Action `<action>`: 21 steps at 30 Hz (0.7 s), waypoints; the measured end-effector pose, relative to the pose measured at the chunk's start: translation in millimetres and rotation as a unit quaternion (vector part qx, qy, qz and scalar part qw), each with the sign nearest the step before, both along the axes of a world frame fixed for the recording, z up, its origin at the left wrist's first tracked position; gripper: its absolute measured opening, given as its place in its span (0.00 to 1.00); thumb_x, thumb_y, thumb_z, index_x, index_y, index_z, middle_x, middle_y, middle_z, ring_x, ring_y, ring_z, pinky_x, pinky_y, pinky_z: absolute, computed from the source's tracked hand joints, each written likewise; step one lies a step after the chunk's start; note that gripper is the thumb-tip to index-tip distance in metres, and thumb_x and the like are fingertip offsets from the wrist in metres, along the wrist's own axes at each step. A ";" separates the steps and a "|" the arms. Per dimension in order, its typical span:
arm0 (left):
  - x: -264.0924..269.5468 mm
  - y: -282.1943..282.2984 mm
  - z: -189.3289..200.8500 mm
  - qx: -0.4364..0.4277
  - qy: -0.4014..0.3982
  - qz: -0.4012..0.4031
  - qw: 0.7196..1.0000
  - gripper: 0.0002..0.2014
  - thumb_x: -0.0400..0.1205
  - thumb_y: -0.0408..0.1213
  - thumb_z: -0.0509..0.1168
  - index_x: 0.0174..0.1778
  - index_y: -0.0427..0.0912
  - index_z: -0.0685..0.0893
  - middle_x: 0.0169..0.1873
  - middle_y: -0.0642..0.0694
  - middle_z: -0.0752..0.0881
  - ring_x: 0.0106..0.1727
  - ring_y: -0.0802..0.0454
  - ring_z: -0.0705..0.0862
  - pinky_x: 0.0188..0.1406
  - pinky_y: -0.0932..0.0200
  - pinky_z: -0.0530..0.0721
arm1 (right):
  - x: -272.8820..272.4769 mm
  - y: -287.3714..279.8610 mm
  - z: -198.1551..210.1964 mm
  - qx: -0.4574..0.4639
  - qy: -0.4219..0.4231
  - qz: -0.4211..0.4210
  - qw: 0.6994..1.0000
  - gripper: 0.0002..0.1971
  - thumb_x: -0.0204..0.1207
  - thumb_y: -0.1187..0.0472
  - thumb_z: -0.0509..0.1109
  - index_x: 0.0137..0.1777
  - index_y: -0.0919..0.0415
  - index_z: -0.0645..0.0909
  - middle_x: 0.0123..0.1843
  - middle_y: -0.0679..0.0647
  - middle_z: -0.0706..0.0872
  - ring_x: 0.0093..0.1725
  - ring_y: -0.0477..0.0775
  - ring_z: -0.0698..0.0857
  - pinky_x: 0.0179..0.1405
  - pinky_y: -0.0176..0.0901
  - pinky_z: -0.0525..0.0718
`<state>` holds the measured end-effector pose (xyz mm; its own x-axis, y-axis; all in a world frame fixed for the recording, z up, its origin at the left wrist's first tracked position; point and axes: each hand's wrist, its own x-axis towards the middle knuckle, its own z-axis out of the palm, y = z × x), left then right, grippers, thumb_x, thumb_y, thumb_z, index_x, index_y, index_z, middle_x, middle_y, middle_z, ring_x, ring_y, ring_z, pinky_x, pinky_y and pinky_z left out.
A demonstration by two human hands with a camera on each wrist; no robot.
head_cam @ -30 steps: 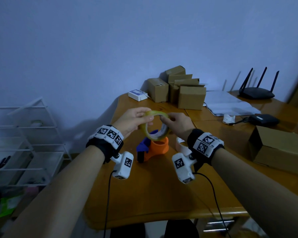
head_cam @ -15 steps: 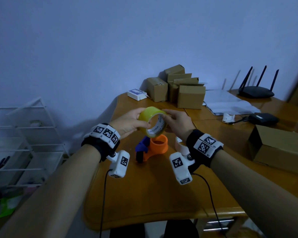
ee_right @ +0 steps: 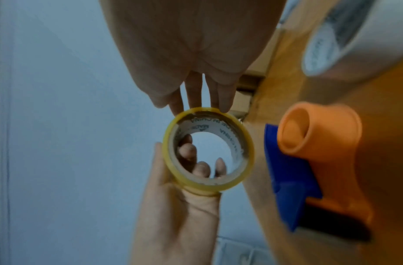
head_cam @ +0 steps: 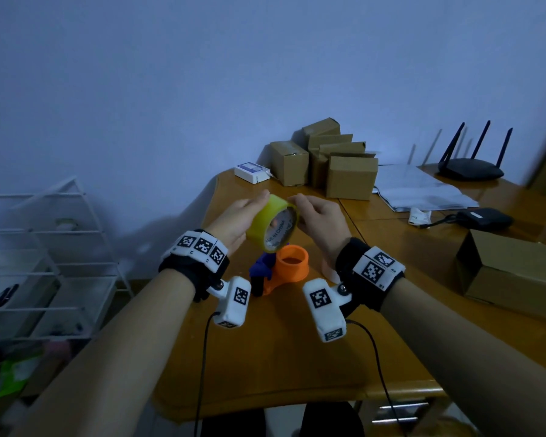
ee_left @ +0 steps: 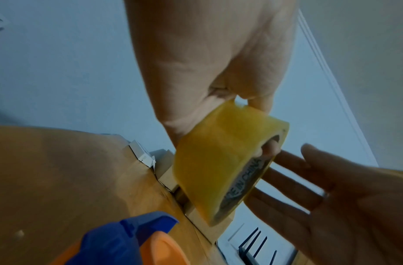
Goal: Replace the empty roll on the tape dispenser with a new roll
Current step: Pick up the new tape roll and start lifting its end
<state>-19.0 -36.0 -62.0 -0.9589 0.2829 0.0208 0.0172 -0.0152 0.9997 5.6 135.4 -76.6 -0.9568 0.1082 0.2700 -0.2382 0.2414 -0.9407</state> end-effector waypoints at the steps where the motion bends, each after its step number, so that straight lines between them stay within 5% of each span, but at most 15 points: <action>1: -0.8 -0.8 1.2 -0.004 -0.002 0.003 1.000 0.26 0.86 0.53 0.60 0.64 0.30 0.83 0.35 0.45 0.90 0.38 0.55 0.89 0.46 0.57 0.84 | 0.3 -1.4 0.8 -0.031 -0.018 0.007 0.999 0.15 0.83 0.45 0.62 0.53 0.47 0.89 0.53 0.46 0.89 0.59 0.49 0.86 0.61 0.51 0.86; 5: 0.2 -5.5 2.1 0.013 -0.023 -0.018 1.000 0.19 0.88 0.43 0.60 0.67 0.31 0.82 0.42 0.41 0.92 0.41 0.52 0.91 0.40 0.59 0.88 | 0.6 -1.6 8.2 -0.095 -0.071 0.021 0.993 0.13 0.84 0.52 0.64 0.53 0.57 0.89 0.55 0.53 0.89 0.60 0.53 0.86 0.59 0.45 0.85; 8: 4.5 -3.9 -0.2 0.036 -0.025 -0.036 0.998 0.18 0.88 0.37 0.59 0.69 0.29 0.79 0.55 0.34 0.88 0.53 0.45 0.89 0.55 0.53 0.87 | -3.0 -1.7 10.8 -0.039 -0.063 -0.016 0.997 0.12 0.81 0.53 0.69 0.55 0.58 0.88 0.52 0.51 0.89 0.56 0.52 0.86 0.61 0.51 0.86; 11: 8.1 0.2 -1.5 0.057 -0.027 -0.052 0.997 0.16 0.88 0.30 0.57 0.70 0.26 0.76 0.58 0.32 0.85 0.57 0.43 0.85 0.61 0.51 0.83 | -1.5 -1.8 11.2 0.024 -0.047 -0.054 0.997 0.10 0.81 0.53 0.69 0.56 0.56 0.85 0.50 0.49 0.86 0.51 0.50 0.83 0.47 0.44 0.83; 13: 9.8 1.8 -2.4 0.064 -0.028 -0.059 0.996 0.15 0.87 0.27 0.57 0.70 0.27 0.75 0.56 0.35 0.85 0.55 0.46 0.85 0.55 0.56 0.86 | -0.2 -1.6 11.5 0.036 -0.053 -0.076 0.995 0.13 0.80 0.51 0.68 0.59 0.56 0.83 0.51 0.51 0.84 0.49 0.50 0.82 0.42 0.44 0.81; 17: 13.7 4.0 -4.1 0.056 -0.026 -0.067 0.996 0.16 0.86 0.22 0.57 0.69 0.30 0.75 0.55 0.38 0.87 0.53 0.49 0.87 0.49 0.59 0.89 | 2.0 -3.8 13.1 -0.028 -0.143 -0.010 0.989 0.22 0.81 0.49 0.67 0.72 0.56 0.76 0.57 0.59 0.88 0.51 0.58 0.89 0.52 0.57 0.90; 21: 14.1 5.4 -5.2 0.040 -0.033 -0.075 0.996 0.16 0.85 0.24 0.60 0.69 0.32 0.76 0.60 0.34 0.86 0.59 0.43 0.86 0.61 0.47 0.85 | 4.1 -8.7 10.5 -0.039 -0.131 -0.010 0.991 0.28 0.80 0.50 0.69 0.79 0.57 0.70 0.68 0.58 0.82 0.59 0.59 0.86 0.57 0.59 0.89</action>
<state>-5.0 -30.6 -67.3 -0.9057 0.4236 -0.0127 -0.0568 -0.0916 0.9942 9.7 126.8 -66.1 -0.9904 0.1383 0.0022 0.0212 0.1676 -0.9856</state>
